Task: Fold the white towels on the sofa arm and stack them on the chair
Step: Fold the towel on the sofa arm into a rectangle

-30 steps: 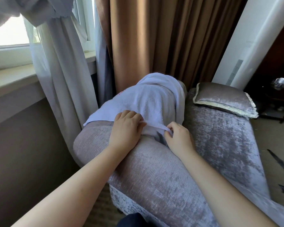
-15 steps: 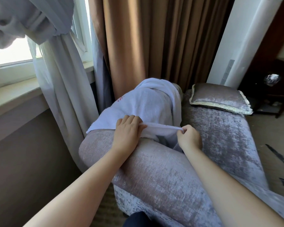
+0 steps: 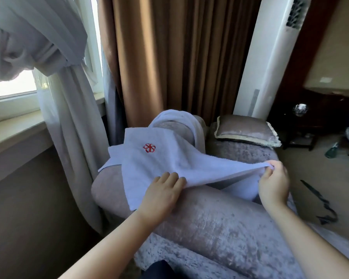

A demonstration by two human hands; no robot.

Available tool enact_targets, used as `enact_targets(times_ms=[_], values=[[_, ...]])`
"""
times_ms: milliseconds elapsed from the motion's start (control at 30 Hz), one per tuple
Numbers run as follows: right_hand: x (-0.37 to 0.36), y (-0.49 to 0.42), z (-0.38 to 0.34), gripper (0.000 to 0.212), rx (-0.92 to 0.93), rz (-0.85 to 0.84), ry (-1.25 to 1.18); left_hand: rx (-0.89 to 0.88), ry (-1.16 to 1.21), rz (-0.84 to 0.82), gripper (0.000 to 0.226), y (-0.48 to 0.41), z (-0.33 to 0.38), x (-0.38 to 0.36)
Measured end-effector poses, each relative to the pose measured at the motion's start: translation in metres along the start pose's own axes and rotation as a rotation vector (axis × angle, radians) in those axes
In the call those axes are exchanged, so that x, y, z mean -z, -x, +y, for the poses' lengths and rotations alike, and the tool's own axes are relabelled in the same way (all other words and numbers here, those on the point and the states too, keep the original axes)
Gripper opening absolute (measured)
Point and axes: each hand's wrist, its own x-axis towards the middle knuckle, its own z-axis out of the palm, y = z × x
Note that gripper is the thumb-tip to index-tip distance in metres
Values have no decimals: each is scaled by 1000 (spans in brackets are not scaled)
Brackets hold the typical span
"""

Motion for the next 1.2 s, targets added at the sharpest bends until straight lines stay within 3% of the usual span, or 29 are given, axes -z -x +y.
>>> enact_targets(times_ms=[133, 233, 267, 400, 500, 600, 733, 833, 1033, 1133, 1200], values=[[45, -19, 15, 32, 217, -64, 250, 72, -10, -66, 36, -7, -12, 32], [69, -26, 16, 43, 520, -118, 555, 140, 33, 31, 3, -30, -21, 73], [75, -28, 10, 40, 563, -135, 640, 174, 65, 57, 6, -41, -23, 86], [86, -35, -19, 16, 387, -157, 741, 238, 60, 31, 24, -70, -21, 135], [97, -40, -27, 22, 115, -231, 782, 239, 62, 112, 22, -76, -21, 168], [111, -41, -45, 25, 150, -161, 783, 286, 53, 168, 12, -78, -27, 198], [146, -56, -71, 31, 167, -90, 916, 387, 89, 289, 25, -80, -48, 236], [180, -68, -75, 27, 112, -53, 849, 498, 98, 264, 21, -77, -63, 252], [227, -65, -109, 28, 202, 107, 750, 428, -164, 128, 19, -74, -78, 286], [252, -53, -122, 25, 221, 218, 513, 581, -178, 49, 14, -77, -75, 310], [269, -38, -131, 29, 282, 334, 299, 634, -4, 118, 13, -75, -71, 320]])
